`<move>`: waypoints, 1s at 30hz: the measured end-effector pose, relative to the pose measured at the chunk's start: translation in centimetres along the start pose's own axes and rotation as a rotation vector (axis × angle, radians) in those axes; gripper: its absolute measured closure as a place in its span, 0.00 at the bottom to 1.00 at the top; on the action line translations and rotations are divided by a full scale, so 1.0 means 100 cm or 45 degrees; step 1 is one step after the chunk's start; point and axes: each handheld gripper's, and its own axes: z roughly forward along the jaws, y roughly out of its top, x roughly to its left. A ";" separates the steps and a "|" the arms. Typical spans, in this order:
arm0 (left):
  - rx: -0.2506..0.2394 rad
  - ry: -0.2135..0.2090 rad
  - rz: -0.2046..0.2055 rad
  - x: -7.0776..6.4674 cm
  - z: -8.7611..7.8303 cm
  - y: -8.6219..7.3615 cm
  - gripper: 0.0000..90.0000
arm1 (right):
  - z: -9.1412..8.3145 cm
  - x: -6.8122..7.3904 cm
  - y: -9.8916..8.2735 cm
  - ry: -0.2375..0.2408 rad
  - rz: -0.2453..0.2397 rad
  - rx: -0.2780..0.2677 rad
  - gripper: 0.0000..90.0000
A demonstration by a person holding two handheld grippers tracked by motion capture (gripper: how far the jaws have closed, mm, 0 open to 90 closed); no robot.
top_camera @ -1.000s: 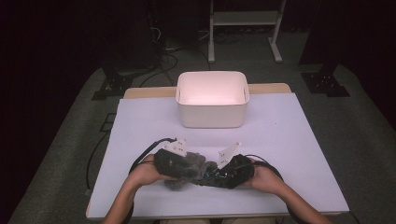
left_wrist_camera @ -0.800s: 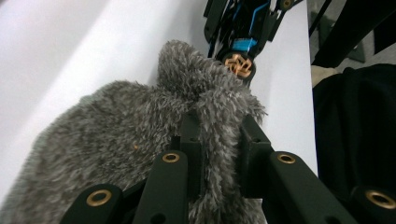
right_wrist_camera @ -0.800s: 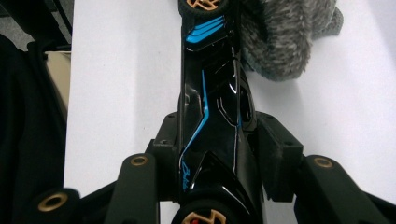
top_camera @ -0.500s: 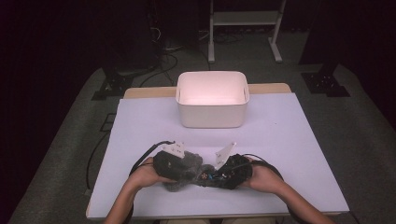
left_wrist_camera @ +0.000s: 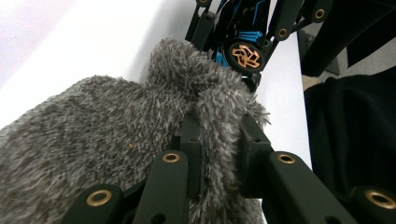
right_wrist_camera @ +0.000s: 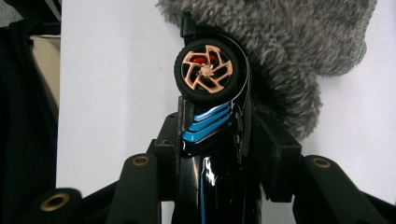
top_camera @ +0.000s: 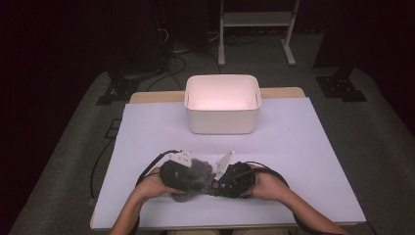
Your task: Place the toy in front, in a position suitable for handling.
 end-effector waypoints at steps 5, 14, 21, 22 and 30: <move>-0.061 -0.018 0.006 0.000 -0.010 0.006 0.85 | -0.002 0.000 0.000 0.006 0.001 -0.064 0.63; -0.134 0.053 0.119 -0.015 -0.053 0.045 0.86 | -0.023 -0.006 0.011 0.025 0.048 -0.330 0.63; -0.054 0.063 0.173 -0.019 -0.042 0.068 0.86 | -0.029 -0.005 -0.005 -0.008 0.072 -0.401 0.63; -0.047 0.060 0.175 -0.019 -0.039 0.069 0.86 | -0.029 -0.005 -0.009 -0.015 0.077 -0.403 0.63; -0.027 0.012 0.206 -0.020 -0.019 0.084 0.86 | -0.032 -0.002 -0.040 -0.023 0.131 -0.478 0.63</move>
